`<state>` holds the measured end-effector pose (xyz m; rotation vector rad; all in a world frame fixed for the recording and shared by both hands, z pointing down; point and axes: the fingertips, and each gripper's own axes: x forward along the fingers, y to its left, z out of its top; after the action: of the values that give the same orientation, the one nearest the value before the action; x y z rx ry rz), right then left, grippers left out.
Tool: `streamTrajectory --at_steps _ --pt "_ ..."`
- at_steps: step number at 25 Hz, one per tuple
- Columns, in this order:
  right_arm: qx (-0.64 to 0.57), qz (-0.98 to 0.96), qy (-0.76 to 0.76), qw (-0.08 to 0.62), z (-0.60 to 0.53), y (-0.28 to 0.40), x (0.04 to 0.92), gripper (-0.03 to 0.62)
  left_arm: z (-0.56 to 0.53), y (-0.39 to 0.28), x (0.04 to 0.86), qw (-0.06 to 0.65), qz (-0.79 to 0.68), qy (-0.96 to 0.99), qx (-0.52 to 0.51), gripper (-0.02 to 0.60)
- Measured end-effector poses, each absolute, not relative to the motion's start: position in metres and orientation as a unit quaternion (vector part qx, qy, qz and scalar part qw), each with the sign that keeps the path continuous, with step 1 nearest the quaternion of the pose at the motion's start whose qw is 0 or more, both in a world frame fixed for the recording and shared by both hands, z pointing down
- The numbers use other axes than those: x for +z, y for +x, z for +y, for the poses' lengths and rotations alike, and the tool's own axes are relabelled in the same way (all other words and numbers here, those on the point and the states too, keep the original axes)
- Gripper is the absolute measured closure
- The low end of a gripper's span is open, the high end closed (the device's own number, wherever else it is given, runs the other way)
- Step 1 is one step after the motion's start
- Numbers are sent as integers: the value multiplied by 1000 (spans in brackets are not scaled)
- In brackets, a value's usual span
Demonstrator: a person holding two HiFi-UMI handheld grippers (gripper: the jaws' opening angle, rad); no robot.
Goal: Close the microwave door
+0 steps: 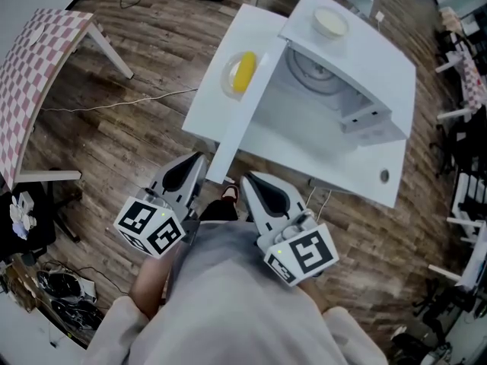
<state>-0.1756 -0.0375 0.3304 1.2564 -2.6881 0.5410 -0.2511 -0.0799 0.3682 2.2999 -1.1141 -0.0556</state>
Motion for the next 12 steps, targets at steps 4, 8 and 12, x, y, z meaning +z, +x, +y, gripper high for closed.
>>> streamTrajectory --at_steps 4,8,12 --pt "182 -888 417 62 -37 -173 332 571 -78 -250 372 293 -416 860 -17 568" --pt "186 -888 417 59 -37 -170 333 571 -78 -250 372 298 -419 857 -19 568" --pt "191 -887 417 57 -37 -169 335 571 -76 -248 374 302 -419 856 -16 568"
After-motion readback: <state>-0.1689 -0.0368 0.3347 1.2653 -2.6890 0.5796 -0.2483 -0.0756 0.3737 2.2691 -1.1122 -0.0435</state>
